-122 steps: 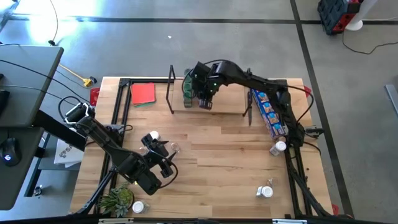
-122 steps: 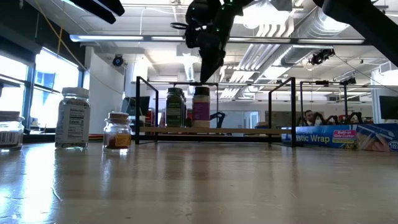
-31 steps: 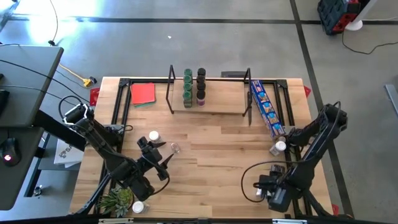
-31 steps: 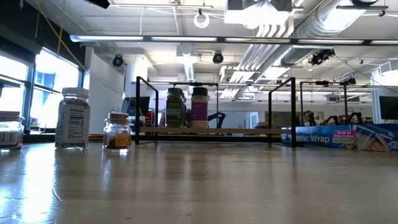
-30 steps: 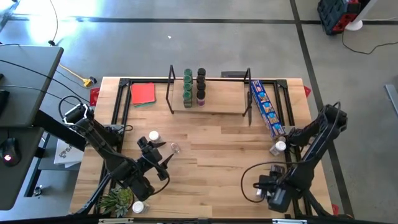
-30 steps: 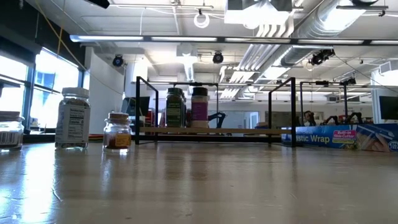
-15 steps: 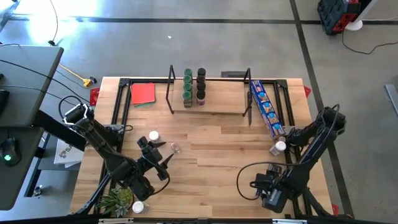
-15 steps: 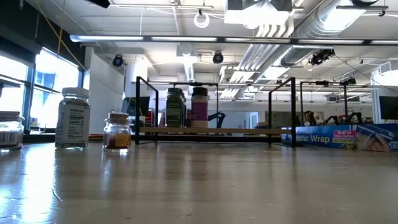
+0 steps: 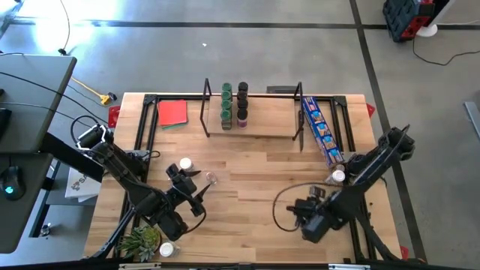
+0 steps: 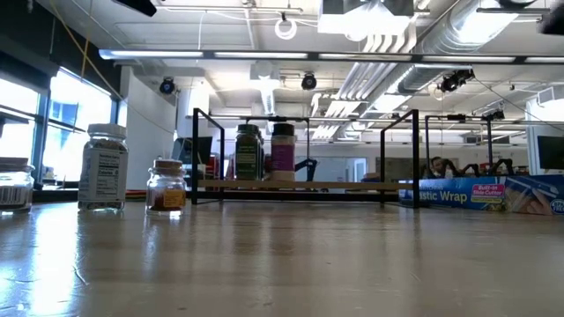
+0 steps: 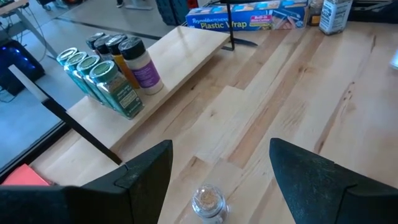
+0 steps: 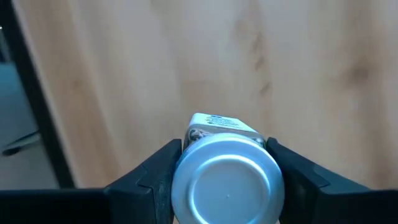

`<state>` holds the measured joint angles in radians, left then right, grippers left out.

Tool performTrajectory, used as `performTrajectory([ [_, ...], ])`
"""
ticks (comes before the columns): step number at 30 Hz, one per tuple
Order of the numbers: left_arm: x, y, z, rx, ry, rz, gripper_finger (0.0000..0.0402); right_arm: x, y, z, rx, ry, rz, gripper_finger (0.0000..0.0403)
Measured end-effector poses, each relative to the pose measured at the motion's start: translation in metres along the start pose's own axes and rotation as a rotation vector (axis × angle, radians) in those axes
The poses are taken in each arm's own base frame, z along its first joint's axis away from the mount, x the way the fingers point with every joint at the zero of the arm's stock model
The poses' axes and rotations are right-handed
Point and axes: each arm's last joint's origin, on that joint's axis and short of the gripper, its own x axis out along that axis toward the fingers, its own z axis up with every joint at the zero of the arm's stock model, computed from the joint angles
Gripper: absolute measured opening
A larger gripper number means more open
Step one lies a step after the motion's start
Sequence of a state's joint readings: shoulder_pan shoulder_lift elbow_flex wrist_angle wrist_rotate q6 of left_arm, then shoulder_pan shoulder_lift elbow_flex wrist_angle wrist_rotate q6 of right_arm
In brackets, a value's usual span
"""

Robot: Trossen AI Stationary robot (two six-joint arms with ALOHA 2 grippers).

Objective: Shelf spices
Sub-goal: Put the bottom right white seasoning bottle on the shelf

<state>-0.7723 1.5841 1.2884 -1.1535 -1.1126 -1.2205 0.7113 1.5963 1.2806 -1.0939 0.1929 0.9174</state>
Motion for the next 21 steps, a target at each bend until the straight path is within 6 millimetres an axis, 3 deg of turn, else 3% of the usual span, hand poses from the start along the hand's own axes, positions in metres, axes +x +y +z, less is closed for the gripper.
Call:
performTrajectory([
  [6,0.0,0.0,0.0,-0.001,0.003,-0.001,0.0262,-0.045,-0.052,0.073,-0.157,-0.13,-0.122,0.0184],
  [10,0.0,0.0,0.0,0.0,0.008,-0.003,0.0262,-0.061,-0.115,0.122,-0.256,-0.19,-0.161,0.0184],
  [16,0.0,0.007,-0.003,0.075,0.046,0.024,0.0262,-0.052,-0.236,0.169,-0.363,-0.312,-0.156,0.0184],
  [21,-0.001,0.031,0.006,0.125,0.152,0.054,0.0262,-0.015,-0.332,0.19,-0.287,-0.326,-0.103,0.0184],
])
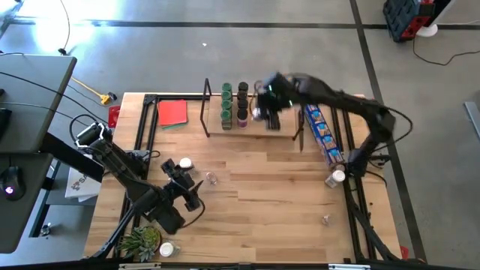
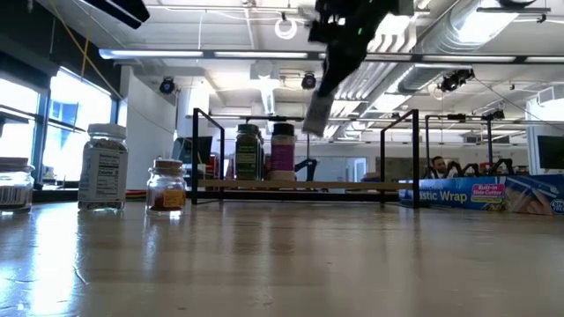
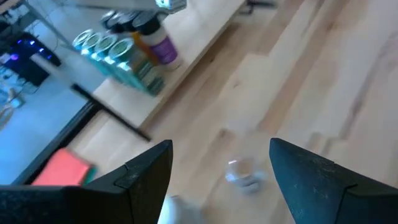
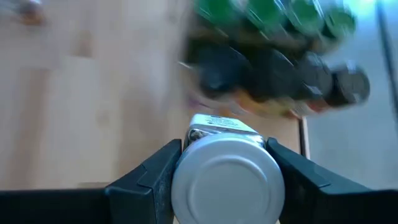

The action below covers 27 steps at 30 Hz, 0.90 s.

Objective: Shelf spices
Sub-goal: Put the bottom right white seasoning bottle on the shelf

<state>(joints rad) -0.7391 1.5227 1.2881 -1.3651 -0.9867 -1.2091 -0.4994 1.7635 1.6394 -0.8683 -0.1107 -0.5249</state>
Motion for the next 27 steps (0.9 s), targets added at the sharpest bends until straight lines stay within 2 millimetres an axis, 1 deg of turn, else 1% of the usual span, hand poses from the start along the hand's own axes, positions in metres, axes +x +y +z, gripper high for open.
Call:
performTrajectory([
  [2,-0.001,0.015,0.006,0.009,0.022,-0.001,0.0262,0.016,-0.027,-0.004,0.008,0.025,0.008,0.0184],
  [5,-0.005,0.042,0.019,0.004,0.007,-0.017,0.0262,0.036,-0.056,-0.01,-0.004,0.105,0.055,0.0184],
  [8,-0.007,0.066,0.029,0.01,-0.037,-0.004,0.0262,0.055,-0.077,-0.01,-0.044,0.158,0.099,0.0184],
  [11,-0.01,0.089,0.036,-0.011,-0.091,0.026,0.0262,0.068,-0.093,-0.008,-0.077,0.191,0.127,0.0184],
  [13,-0.011,0.099,0.038,-0.029,-0.125,0.051,0.0262,0.075,-0.101,-0.008,-0.091,0.214,0.147,0.0184],
  [15,-0.012,0.106,0.04,-0.042,-0.145,0.064,0.0262,0.082,-0.105,-0.008,-0.088,0.233,0.167,0.0184],
  [17,-0.013,0.11,0.04,-0.04,-0.151,0.068,0.0262,0.084,-0.11,-0.006,-0.091,0.229,0.156,0.0184],
  [21,-0.013,0.111,0.04,-0.043,-0.149,0.068,0.0262,0.085,-0.113,-0.006,-0.101,0.221,0.142,0.0185],
  [22,-0.013,0.111,0.04,-0.041,-0.147,0.068,0.0262,0.084,-0.114,-0.006,-0.105,0.229,0.135,0.0191],
  [25,-0.012,0.108,0.04,-0.034,-0.143,0.069,0.0262,0.084,-0.114,-0.007,-0.108,0.248,0.123,0.023],
  [27,-0.011,0.107,0.04,-0.03,-0.137,0.067,0.0262,0.084,-0.114,-0.007,-0.109,0.248,0.12,0.0249],
])
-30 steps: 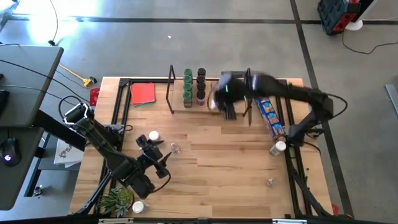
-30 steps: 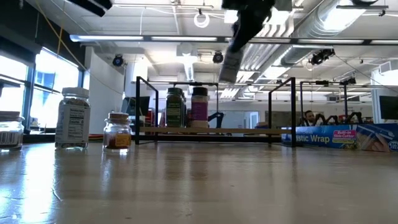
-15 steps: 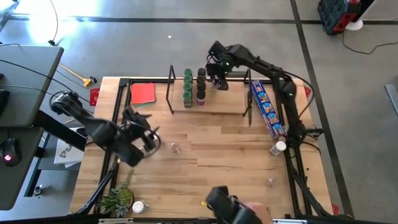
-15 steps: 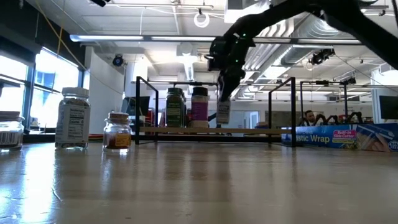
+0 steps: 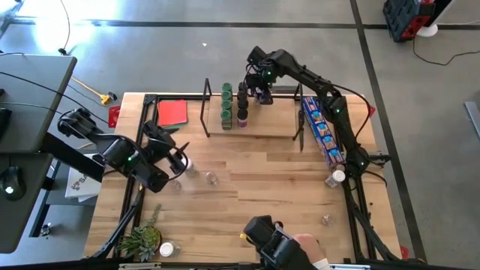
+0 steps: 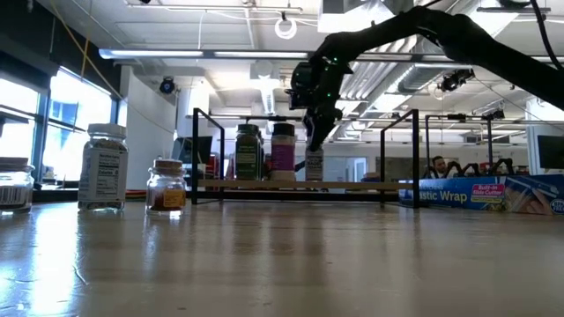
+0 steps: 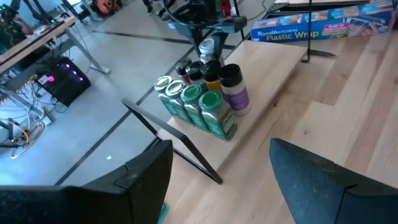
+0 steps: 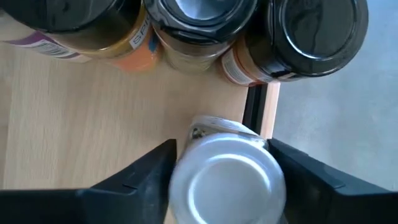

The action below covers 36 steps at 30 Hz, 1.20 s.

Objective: Shelf spices
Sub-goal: Put the bottom right white seasoning bottle on the shelf, then put the top right white seasoning bottle on the shelf aligned with the other white seasoning bottle

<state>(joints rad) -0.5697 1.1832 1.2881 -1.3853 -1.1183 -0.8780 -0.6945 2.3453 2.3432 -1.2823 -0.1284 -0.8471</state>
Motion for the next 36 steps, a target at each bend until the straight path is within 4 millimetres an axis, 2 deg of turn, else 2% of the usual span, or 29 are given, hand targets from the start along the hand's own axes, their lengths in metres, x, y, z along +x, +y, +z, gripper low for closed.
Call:
performTrajectory([
  [15,0.001,-0.002,0.0,-0.008,0.013,-0.009,0.0262,-0.003,0.0,0.0,0.007,-0.003,-0.007,0.0262],
  [22,0.001,-0.002,0.0,-0.015,0.012,-0.012,0.0262,-0.031,0.004,0.002,0.011,-0.046,-0.056,0.0264],
  [26,0.0,-0.003,0.001,-0.029,0.007,-0.019,0.0262,-0.063,0.014,0.001,0.05,-0.05,-0.096,0.0264],
  [28,0.0,-0.004,0.001,-0.045,0.006,-0.022,0.0262,-0.085,0.025,0.002,0.119,-0.051,-0.13,0.0264],
  [30,-0.002,-0.005,0.0,-0.066,0.003,-0.031,0.0262,-0.108,0.047,0.007,0.168,-0.053,-0.117,0.0264],
  [33,-0.006,-0.01,-0.002,-0.091,-0.006,-0.052,0.0262,-0.148,0.096,0.022,0.152,-0.105,-0.098,0.0263],
  [36,-0.012,-0.021,-0.006,-0.102,-0.014,-0.08,0.0262,-0.178,0.16,0.037,0.053,-0.146,-0.116,0.0263],
])
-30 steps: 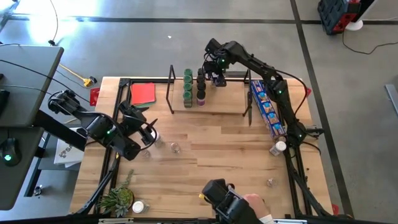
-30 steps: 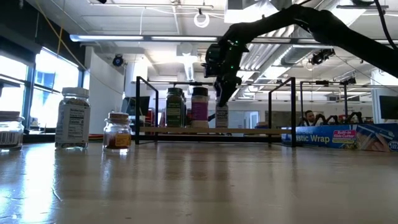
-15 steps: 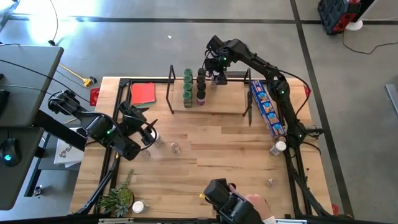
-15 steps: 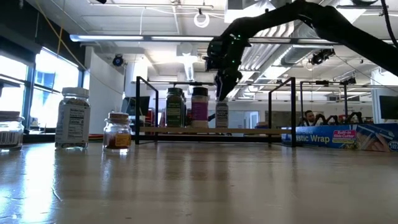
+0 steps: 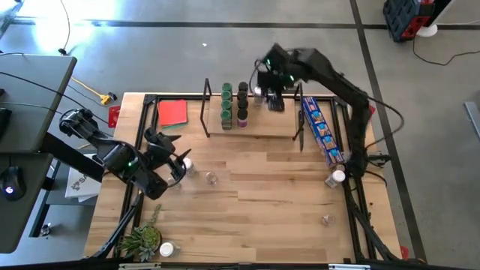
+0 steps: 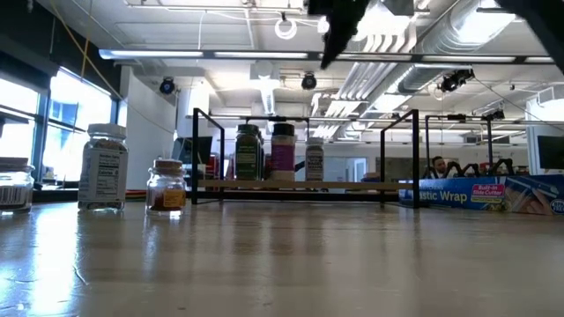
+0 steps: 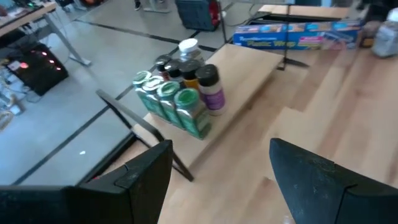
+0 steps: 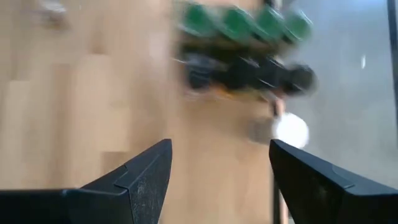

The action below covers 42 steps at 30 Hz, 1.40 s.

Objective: Shelf spices
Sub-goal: Put the top right white seasoning bottle on the shelf aligned with the other white seasoning bottle

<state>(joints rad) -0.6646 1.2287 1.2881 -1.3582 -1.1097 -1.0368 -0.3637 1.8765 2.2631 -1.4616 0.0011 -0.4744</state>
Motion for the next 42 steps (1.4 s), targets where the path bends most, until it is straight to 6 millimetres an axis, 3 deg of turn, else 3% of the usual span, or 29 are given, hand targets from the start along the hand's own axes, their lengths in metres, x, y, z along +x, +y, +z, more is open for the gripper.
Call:
performTrajectory([
  [5,-0.005,-0.035,-0.016,0.017,-0.046,-0.013,0.0262,-0.021,0.108,-0.003,-0.061,0.049,-0.012,0.0263],
  [9,-0.003,-0.069,-0.034,0.054,-0.069,-0.017,0.0262,-0.024,0.178,-0.038,0.037,0.127,0.075,0.0263],
  [12,0.001,-0.09,-0.047,0.067,-0.063,-0.016,0.0262,-0.018,0.214,-0.074,0.131,0.237,0.081,0.0263],
  [15,0.007,-0.103,-0.057,0.084,-0.041,-0.003,0.0262,-0.013,0.235,-0.113,0.177,0.391,0.086,0.0263],
  [18,0.011,-0.11,-0.064,0.097,0.008,-0.002,0.0262,0.0,0.244,-0.142,0.254,0.536,0.12,0.0263],
  [22,0.016,-0.114,-0.066,0.094,0.046,0.003,0.0262,0.021,0.236,-0.174,0.494,0.682,0.026,0.0263],
  [28,0.019,-0.112,-0.062,0.109,0.037,0.004,0.0262,0.046,0.227,-0.207,0.67,0.856,-0.028,0.0244],
  [35,0.022,-0.112,-0.061,0.112,0.047,0.009,0.0262,0.059,0.229,-0.218,0.674,0.869,-0.038,0.0174],
  [42,0.022,-0.114,-0.06,0.091,0.043,-0.002,0.0262,0.059,0.23,-0.204,0.61,0.728,0.008,0.0129],
])
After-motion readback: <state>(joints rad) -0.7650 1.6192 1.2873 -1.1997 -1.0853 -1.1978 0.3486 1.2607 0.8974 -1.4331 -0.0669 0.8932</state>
